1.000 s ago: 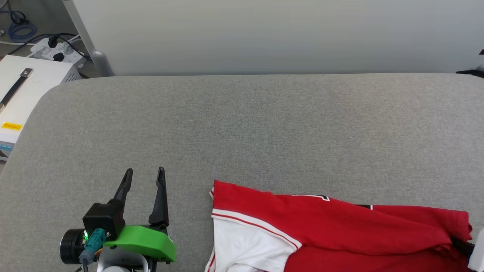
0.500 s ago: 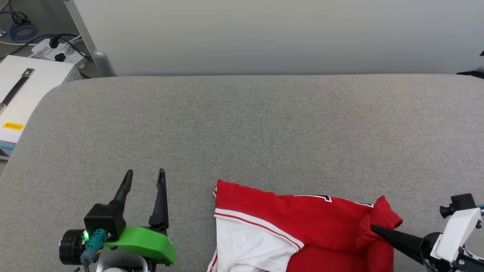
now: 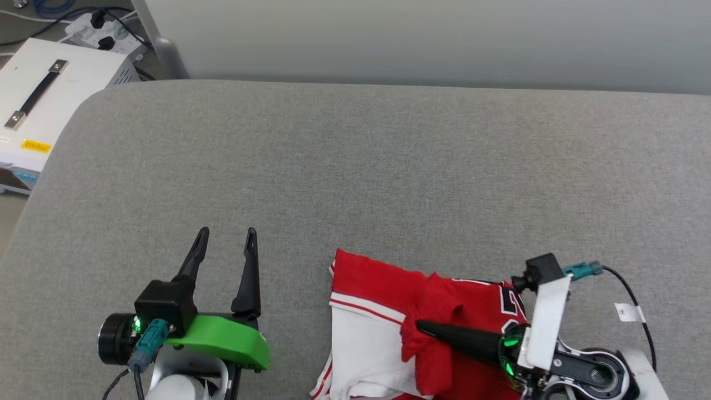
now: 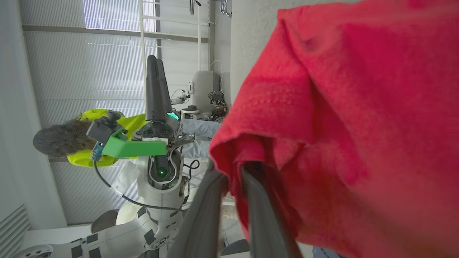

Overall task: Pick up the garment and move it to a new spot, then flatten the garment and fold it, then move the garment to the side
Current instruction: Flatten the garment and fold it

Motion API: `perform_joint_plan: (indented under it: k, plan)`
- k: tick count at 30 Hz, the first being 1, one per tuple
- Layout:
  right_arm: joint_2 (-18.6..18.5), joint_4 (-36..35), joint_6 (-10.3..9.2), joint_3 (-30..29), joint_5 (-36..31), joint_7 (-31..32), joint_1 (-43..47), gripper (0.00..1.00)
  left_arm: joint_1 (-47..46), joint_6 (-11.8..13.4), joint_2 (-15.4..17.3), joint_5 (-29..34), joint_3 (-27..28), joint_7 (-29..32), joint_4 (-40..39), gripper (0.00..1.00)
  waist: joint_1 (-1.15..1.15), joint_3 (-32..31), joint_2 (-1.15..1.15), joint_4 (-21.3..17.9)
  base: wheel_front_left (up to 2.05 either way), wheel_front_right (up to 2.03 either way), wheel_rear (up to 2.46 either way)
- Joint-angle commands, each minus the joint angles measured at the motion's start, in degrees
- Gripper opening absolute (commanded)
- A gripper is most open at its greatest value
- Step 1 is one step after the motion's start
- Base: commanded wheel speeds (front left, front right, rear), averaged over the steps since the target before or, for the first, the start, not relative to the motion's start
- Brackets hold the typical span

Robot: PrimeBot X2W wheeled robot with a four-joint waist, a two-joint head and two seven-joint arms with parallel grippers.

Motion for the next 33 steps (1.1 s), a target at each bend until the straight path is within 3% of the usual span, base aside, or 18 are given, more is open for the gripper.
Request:
perform_joint_plan:
  k: [1, 11, 13, 14, 24, 30, 31, 33]
  plan:
    - [0.1, 0.4, -0.02, 1.8, 0.5, -1.4, -1.8, 0.00, -1.4, -0.3, -0.3, 0.5, -0.2, -0.2, 0.0, 1.00, 0.00, 2.4, 0.00, 1.7, 0.00, 0.00, 0.00]
    - [0.1, 6.7, -0.02, 13.0, -2.9, -10.2, -7.4, 0.00, -4.5, -1.3, -1.9, 0.7, -0.6, -1.7, 2.5, 1.00, 0.00, 6.5, 0.00, 3.3, 0.00, 0.00, 0.00]
    - [0.1, 7.2, -0.02, 14.0, -2.9, -11.1, -7.9, 0.78, -4.7, -1.3, -2.0, 0.6, -0.6, -1.9, 2.9, 1.00, 0.00, 6.6, 0.00, 3.1, 0.00, 0.00, 0.00]
    - [0.1, 7.3, -0.02, 14.4, -2.8, -11.6, -8.1, 1.00, -4.7, -1.3, -2.0, 0.6, -0.6, -2.0, 3.1, 1.00, 0.00, 6.5, 0.00, 3.0, 0.00, 0.00, 0.00]
    - [-3.3, 0.7, -0.02, 18.0, -4.8, -17.9, -9.8, 1.00, -4.6, -1.7, -1.6, 0.3, -0.6, -2.3, 4.3, 1.00, 0.00, 4.2, 0.00, 1.4, 0.00, 0.00, 0.00]
    - [-9.4, -1.8, -0.02, 19.0, -20.0, -33.5, -10.7, 1.00, -3.7, -1.3, -1.3, 0.1, -0.5, -2.3, 4.8, 1.00, 0.00, 2.4, 0.00, 0.1, 0.00, 0.00, 0.00]
    - [-12.1, -0.2, -0.02, 17.5, -28.6, -40.1, -10.2, 1.00, -3.0, -1.0, -1.2, 0.0, -0.4, -2.5, 5.2, 1.00, 0.00, 1.5, 0.00, -0.8, 0.00, 0.00, 0.00]
    - [-13.2, 1.1, -0.02, 15.0, -33.8, -43.9, -9.2, 1.00, -2.5, -0.9, -1.3, -0.1, -0.3, -2.7, 5.6, 1.00, 0.00, 0.6, 0.00, -1.4, 0.00, 0.00, 0.00]
